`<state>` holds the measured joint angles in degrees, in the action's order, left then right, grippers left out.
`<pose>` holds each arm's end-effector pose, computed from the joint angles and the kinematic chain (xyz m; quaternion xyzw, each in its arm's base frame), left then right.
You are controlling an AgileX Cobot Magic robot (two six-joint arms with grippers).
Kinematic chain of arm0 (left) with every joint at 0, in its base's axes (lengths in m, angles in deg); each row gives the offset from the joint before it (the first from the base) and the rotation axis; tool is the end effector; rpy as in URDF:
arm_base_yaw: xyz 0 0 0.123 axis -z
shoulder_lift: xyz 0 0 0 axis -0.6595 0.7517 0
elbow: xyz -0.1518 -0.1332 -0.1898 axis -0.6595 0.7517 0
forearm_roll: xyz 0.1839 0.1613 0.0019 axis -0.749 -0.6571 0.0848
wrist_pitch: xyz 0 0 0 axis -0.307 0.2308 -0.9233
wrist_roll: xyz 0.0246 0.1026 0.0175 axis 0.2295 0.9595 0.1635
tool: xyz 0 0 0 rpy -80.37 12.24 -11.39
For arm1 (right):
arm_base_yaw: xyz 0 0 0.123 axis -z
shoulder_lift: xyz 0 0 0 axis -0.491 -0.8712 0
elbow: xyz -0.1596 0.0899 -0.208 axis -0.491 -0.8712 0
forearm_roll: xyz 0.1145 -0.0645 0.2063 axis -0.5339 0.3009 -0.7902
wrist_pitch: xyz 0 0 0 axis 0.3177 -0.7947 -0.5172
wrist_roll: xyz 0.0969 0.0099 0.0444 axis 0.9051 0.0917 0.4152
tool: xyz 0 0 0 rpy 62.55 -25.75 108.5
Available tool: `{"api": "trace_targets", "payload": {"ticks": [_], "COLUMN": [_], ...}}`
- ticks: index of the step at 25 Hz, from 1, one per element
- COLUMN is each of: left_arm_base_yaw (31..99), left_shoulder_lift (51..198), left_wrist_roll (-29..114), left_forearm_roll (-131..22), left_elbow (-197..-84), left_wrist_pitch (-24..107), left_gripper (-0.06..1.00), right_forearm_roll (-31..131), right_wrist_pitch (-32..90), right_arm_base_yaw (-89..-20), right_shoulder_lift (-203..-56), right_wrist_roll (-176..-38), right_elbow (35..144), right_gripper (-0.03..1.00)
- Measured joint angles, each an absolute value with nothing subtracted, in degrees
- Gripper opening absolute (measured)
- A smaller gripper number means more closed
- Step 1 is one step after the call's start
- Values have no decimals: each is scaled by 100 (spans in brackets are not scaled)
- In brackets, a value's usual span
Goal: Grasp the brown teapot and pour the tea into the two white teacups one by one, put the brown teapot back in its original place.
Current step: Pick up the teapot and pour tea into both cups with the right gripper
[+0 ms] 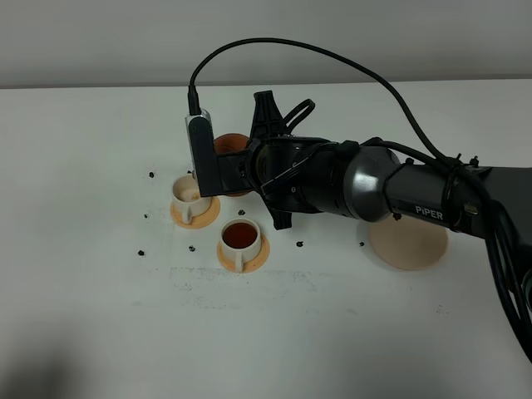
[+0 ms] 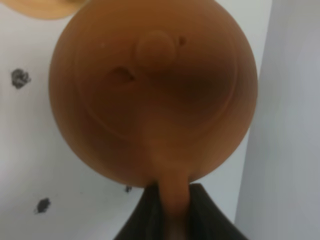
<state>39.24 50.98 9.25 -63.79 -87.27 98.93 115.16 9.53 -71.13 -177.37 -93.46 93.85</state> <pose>0.0146 -0.0063 0.2541 -0.0067 0.8635 -0.0225 0.5039 0.3716 0.2728 0.1595 -0.6802 0.6128 -0.2578 0.3089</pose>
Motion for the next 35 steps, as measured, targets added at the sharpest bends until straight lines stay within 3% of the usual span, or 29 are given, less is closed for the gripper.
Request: {"api": "trace_targets", "payload": {"ticks": [35], "left_arm_base_yaw": [3924], "left_shoulder_lift": [5098], "left_wrist_roll": [915], "left_forearm_roll": [-6379], "left_elbow": [-8727], "left_wrist_pitch": [9893], "left_gripper": [50], "right_forearm_roll": [12932], "right_wrist_pitch": [1072], "right_arm_base_yaw": [-7183], "right_shoulder_lift": [-17964], "right_wrist_roll": [-9410], "right_elbow": [9367], "right_gripper": [8]}}
